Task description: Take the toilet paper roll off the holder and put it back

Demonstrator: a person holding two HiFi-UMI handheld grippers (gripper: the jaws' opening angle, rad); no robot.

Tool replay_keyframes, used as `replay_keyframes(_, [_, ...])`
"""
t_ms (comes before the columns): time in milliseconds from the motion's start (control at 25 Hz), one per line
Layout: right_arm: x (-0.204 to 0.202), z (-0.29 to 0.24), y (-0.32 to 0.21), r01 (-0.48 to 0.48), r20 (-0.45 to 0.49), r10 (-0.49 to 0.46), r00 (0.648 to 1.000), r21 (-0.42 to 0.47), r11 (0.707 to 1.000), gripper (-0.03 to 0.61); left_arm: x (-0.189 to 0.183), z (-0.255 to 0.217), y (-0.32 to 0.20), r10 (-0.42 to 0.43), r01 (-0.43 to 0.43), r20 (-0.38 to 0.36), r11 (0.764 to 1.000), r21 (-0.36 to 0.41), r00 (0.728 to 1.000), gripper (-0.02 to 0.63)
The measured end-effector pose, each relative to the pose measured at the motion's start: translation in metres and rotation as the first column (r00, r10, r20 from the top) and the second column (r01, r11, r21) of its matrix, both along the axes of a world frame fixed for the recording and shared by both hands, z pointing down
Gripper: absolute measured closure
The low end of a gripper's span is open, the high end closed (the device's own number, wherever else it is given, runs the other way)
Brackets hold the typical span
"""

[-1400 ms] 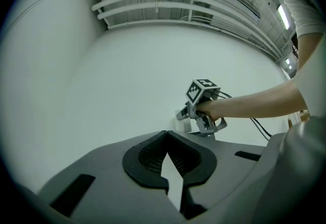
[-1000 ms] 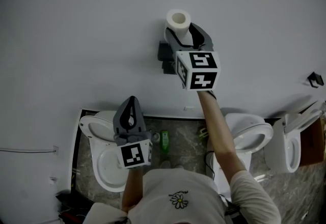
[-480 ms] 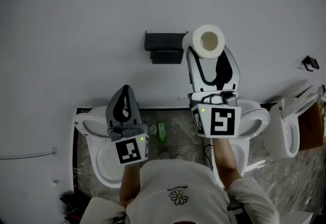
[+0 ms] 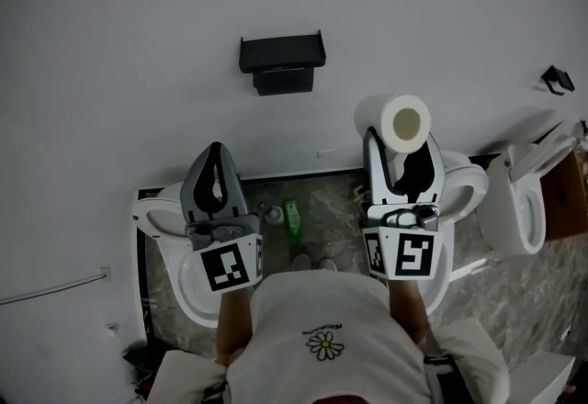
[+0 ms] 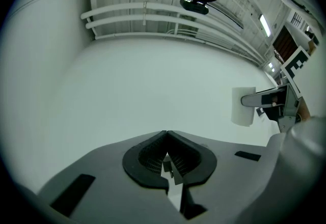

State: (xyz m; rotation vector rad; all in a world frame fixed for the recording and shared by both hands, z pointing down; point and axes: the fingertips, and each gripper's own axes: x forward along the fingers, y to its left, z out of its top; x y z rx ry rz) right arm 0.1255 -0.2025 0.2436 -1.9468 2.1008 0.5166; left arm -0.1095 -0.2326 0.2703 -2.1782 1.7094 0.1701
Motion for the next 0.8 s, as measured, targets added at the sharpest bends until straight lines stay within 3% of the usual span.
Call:
replay_keyframes(320, [0.015, 0.045, 0.013, -0.043, -0.008, 0.043, 0.999, -0.102, 0.994, 0.304, 0.004, 0.011, 0.007, -0.001, 0.000, -0.040, 1.000, -0.027, 0.999, 0.596])
replay_keyframes(800, [0.012, 0.047, 0.023, -0.024, -0.016, 0.023, 1.000, -0.109, 0.994, 0.304, 0.006, 0.004, 0.016, -0.007, 0.007, -0.036, 1.000, -0.008, 0.999, 0.595])
